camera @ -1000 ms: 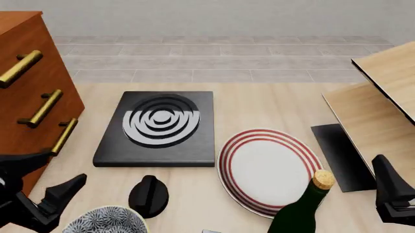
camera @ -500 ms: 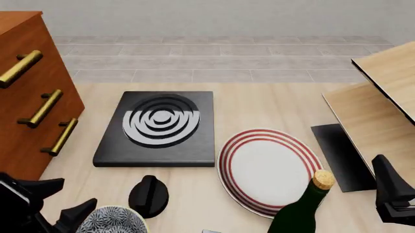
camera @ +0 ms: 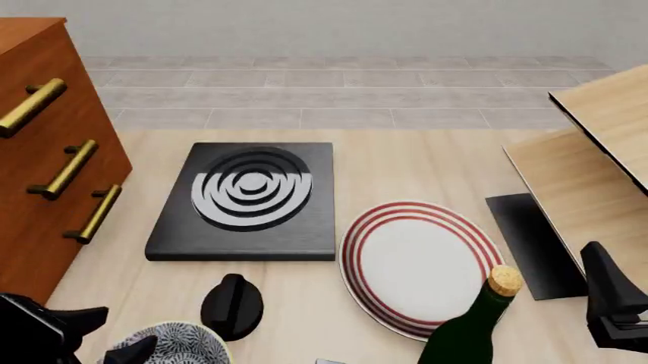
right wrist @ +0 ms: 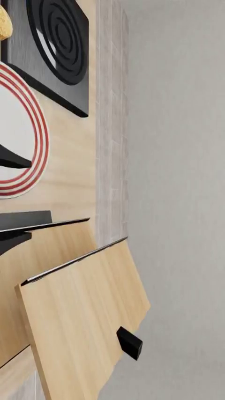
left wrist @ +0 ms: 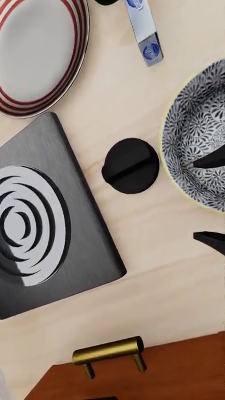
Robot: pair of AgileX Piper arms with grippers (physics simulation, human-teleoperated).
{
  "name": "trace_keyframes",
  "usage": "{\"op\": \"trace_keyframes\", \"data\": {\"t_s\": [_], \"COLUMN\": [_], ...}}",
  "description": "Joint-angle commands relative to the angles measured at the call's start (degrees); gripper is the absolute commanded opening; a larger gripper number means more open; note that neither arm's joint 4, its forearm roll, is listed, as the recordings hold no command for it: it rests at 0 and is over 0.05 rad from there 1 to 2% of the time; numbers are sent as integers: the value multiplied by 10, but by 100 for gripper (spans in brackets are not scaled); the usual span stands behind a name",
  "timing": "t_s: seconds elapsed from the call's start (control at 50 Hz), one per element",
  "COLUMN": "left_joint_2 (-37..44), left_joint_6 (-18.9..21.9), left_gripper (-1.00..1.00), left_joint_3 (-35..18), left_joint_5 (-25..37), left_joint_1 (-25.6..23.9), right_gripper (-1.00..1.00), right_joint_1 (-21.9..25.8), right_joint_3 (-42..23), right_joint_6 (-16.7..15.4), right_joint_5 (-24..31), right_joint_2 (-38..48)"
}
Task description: Put the bowl on the top of the cabinet.
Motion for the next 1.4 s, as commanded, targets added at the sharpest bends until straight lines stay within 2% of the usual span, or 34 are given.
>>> {"op": "trace_keyframes", "data": {"t_s": [0.02,0.28,0.4,0.88,1.24,1.26,1.4], "left_joint_2": [21,67,89,54,58,56,55], "left_joint_6": [-12,-21,-37,-66,-85,-78,-73], "left_gripper": [100,100,100,100,100,-100,-100], "left_joint_3": [29,59,63,66,66,66,66], "left_joint_5": [-34,-94,-111,-44,-40,-38,-38], "left_joint_1": [-1,0,-8,-24,-29,-25,-22], "right_gripper": [100,100,100,100,100,100,100], "right_joint_1": [0,0,0,0,0,0,0], "right_joint_3": [0,0,0,0,0,0,0], "right_joint_6": [0,0,0,0,0,0,0], "right_joint_5": [0,0,0,0,0,0,0], "right_joint_2": [0,0,0,0,0,0,0]}}
